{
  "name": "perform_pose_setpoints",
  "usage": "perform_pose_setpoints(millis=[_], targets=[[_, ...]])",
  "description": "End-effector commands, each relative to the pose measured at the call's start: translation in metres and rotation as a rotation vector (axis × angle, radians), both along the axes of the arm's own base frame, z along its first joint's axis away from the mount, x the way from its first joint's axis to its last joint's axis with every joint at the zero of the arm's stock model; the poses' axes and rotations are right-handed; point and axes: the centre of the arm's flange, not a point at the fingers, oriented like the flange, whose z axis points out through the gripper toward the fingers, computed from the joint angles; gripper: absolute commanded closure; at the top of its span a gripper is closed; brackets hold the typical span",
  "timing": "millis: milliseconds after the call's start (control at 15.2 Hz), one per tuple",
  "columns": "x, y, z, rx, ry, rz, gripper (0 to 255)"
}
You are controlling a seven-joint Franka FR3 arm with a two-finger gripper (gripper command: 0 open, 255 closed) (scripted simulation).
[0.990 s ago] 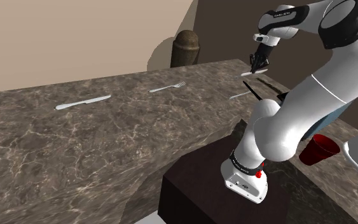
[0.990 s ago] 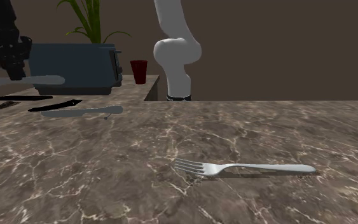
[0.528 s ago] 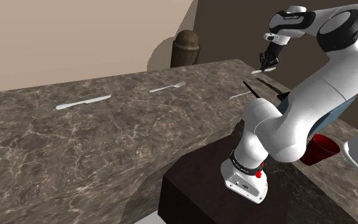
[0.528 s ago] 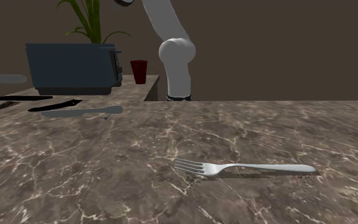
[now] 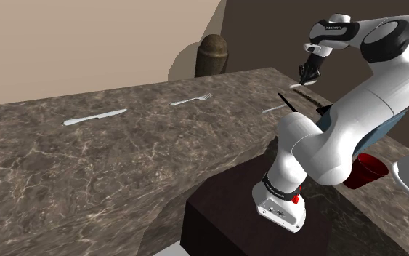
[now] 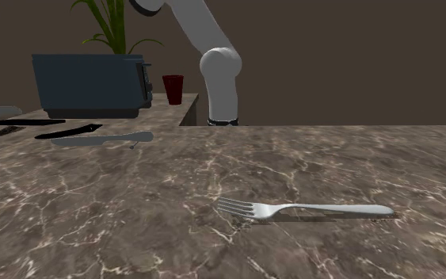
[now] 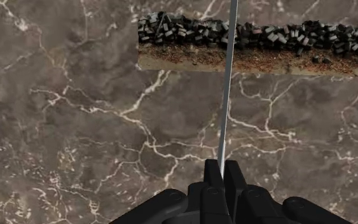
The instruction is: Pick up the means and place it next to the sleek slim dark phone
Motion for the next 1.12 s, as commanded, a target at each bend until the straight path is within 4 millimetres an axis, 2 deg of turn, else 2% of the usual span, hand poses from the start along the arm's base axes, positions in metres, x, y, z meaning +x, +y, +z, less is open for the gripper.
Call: perform_pose_setpoints(millis=[0,660,1056], targets=[[0.001,0.0,-0.012,0.0,0.0,0.0,255],[0.001,0.0,-0.065,0.0,0.0,0.0,255],[0.001,0.0,-0.065,0.0,0.0,0.0,255]])
